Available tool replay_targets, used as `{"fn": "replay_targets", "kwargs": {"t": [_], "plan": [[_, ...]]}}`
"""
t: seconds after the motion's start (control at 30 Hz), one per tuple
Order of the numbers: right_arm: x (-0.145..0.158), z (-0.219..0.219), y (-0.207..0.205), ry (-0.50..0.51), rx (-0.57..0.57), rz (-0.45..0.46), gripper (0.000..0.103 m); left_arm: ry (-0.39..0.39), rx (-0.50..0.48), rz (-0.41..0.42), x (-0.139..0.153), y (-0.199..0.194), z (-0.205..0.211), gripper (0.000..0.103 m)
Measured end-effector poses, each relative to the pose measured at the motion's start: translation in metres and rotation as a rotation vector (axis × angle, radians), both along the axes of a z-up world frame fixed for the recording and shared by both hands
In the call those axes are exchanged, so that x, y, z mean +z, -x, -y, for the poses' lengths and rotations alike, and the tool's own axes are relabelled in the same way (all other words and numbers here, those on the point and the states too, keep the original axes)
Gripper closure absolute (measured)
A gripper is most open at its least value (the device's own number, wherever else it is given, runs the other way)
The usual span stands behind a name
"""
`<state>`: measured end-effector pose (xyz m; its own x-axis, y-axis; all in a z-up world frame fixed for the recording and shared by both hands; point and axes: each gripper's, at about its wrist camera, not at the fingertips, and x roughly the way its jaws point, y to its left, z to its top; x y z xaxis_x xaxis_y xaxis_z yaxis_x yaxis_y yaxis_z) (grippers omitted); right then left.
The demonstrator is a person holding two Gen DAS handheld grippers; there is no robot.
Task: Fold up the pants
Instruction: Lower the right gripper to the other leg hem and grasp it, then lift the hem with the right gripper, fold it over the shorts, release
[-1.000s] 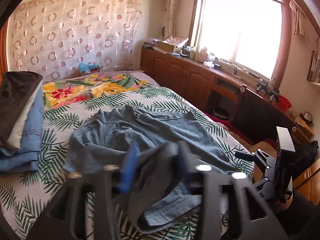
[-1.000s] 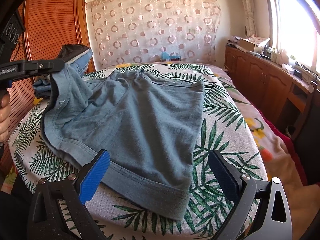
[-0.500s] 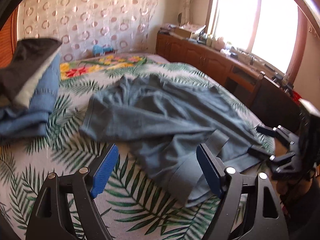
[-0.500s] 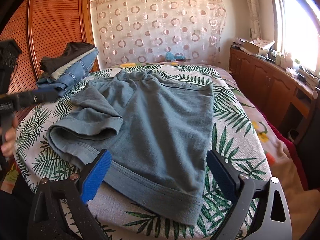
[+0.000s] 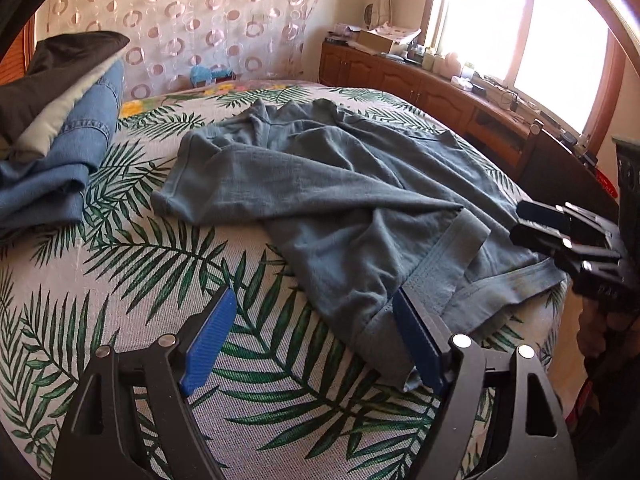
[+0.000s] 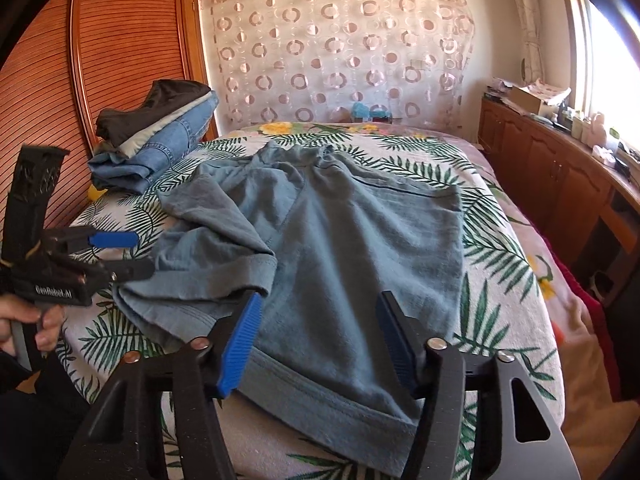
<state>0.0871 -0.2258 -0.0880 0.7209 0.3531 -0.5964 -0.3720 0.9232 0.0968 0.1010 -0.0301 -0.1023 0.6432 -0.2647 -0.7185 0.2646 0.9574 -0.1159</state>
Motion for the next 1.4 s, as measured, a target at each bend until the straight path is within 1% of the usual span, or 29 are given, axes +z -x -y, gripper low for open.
{"fn": "replay_targets", "kwargs": {"t": [0.03, 0.13, 0.33, 0.47, 0.63, 0.77, 0.83, 0.93, 1.0, 1.03, 1.2, 1.37, 1.4], "plan": [[0.000, -0.001, -0.002, 0.000, 0.004, -0.002, 0.049, -0.007, 0.000, 0.005, 0.000, 0.001, 0.001, 0.022], [0.001, -0.005, -0.008, -0.005, 0.019, -0.011, 0.052, -0.008, 0.001, 0.009, 0.000, 0.001, 0.001, 0.022], [-0.002, -0.014, -0.021, -0.012, 0.055, -0.037, 0.055, 0.005, -0.002, 0.015, 0.000, 0.001, -0.001, 0.022], [-0.004, -0.021, -0.030, -0.012, 0.080, -0.064, 0.062, 0.015, -0.001, 0.018, 0.000, 0.001, -0.002, 0.022], [-0.007, -0.027, -0.042, 0.004, 0.088, -0.105, 0.063, 0.018, -0.002, 0.018, 0.000, 0.001, -0.003, 0.022], [-0.007, -0.026, -0.045, -0.017, 0.091, -0.126, 0.063, 0.018, -0.001, 0.019, 0.000, 0.002, -0.003, 0.022], [-0.006, -0.027, -0.045, -0.017, 0.097, -0.130, 0.063, 0.018, -0.002, 0.018, 0.000, 0.002, -0.003, 0.022], [-0.003, -0.030, -0.042, -0.016, 0.120, -0.123, 0.069, 0.017, -0.002, 0.019, 0.000, 0.002, -0.003, 0.022], [0.000, -0.033, -0.038, -0.005, 0.123, -0.109, 0.070, 0.016, -0.002, 0.019, 0.000, 0.002, -0.003, 0.022], [0.000, -0.034, -0.037, -0.009, 0.129, -0.107, 0.072, 0.018, -0.002, 0.019, 0.000, 0.002, -0.004, 0.022], [0.004, -0.033, -0.032, -0.028, 0.139, -0.096, 0.075, 0.018, -0.002, 0.019, 0.000, 0.002, -0.003, 0.022], [0.004, -0.036, -0.028, -0.018, 0.151, -0.081, 0.092, 0.023, 0.001, 0.019, 0.000, 0.002, -0.004, 0.022], [0.004, -0.037, -0.028, -0.018, 0.153, -0.078, 0.093, 0.024, 0.004, 0.018, 0.000, 0.002, -0.004, 0.022]]}}
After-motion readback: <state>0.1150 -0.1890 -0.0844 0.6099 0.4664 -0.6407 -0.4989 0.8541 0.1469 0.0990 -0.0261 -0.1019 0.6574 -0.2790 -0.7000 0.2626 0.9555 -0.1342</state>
